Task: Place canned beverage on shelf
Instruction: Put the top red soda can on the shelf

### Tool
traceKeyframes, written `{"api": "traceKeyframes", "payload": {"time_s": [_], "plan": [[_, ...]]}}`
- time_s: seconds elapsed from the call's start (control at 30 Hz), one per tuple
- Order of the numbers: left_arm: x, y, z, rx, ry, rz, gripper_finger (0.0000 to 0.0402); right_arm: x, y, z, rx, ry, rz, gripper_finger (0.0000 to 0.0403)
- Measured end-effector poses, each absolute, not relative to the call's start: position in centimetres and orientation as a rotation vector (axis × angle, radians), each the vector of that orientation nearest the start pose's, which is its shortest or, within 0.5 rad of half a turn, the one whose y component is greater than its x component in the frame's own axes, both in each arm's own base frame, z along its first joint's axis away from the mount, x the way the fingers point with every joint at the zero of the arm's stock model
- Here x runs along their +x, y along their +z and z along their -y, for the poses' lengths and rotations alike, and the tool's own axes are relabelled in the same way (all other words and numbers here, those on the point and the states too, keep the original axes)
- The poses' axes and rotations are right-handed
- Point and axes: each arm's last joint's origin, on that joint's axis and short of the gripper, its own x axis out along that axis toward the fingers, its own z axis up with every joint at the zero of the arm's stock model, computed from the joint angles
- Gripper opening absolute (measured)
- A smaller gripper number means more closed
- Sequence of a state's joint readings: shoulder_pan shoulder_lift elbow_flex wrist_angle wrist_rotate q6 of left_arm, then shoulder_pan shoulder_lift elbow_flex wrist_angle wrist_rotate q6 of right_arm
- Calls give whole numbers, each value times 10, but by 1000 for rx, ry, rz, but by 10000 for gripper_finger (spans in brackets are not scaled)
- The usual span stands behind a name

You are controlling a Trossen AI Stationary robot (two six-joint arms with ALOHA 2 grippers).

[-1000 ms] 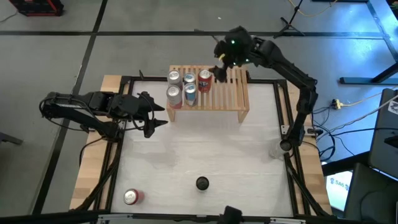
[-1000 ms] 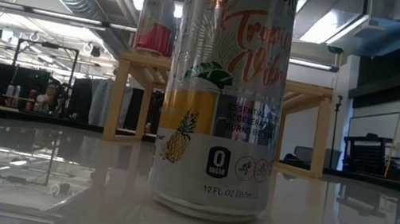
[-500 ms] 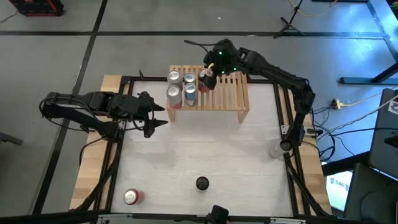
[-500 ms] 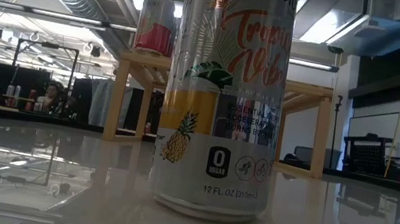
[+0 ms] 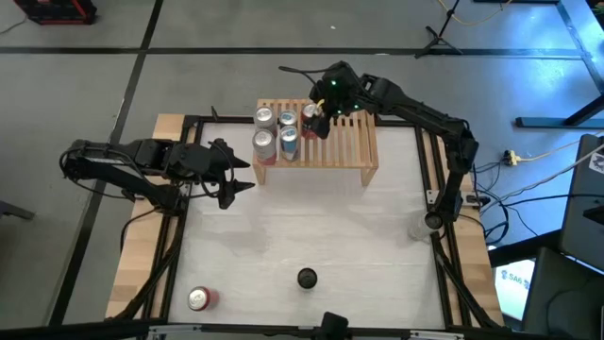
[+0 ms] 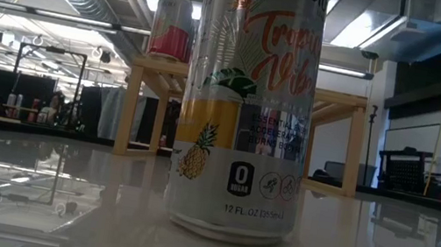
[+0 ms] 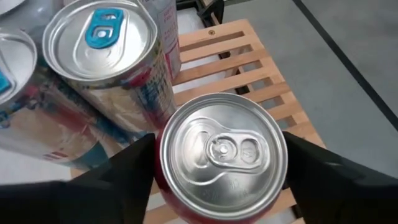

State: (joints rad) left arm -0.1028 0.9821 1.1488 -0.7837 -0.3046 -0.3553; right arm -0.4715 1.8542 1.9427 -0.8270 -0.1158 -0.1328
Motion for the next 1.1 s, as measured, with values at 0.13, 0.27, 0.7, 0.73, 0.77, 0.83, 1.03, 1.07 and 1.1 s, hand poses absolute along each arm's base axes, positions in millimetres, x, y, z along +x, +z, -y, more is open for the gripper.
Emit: {"api": "traceKeyframes", "payload": {"time_s": [0.13, 0.27, 0.7, 0.73, 0.77, 0.83, 1.03, 1.07, 1.1], "plan": [[183, 368, 10, -218, 300, -562, 279, 360, 374, 180, 66, -278, -738, 255], [183, 368, 10, -219, 300, -562, 279, 355, 379, 176, 49, -242, -746, 255], [183, 368, 10, -227, 293, -564, 279, 351, 382, 167, -69, 27, -715, 260], [183, 368, 10, -228, 293, -563, 279, 351, 380, 168, -78, 30, -713, 259], [183, 368, 10, -228, 293, -563, 279, 351, 379, 168, -84, 33, -715, 259], [183, 368, 10, -228, 294, -563, 279, 351, 377, 168, -93, 42, -731, 261], [183, 368, 10, -228, 294, -563, 279, 351, 378, 170, -114, 40, -720, 287], [183, 368, 10, -228, 294, -563, 279, 350, 378, 170, -114, 40, -720, 295], [183, 368, 10, -228, 294, -563, 279, 350, 378, 170, -114, 39, -719, 303]]}}
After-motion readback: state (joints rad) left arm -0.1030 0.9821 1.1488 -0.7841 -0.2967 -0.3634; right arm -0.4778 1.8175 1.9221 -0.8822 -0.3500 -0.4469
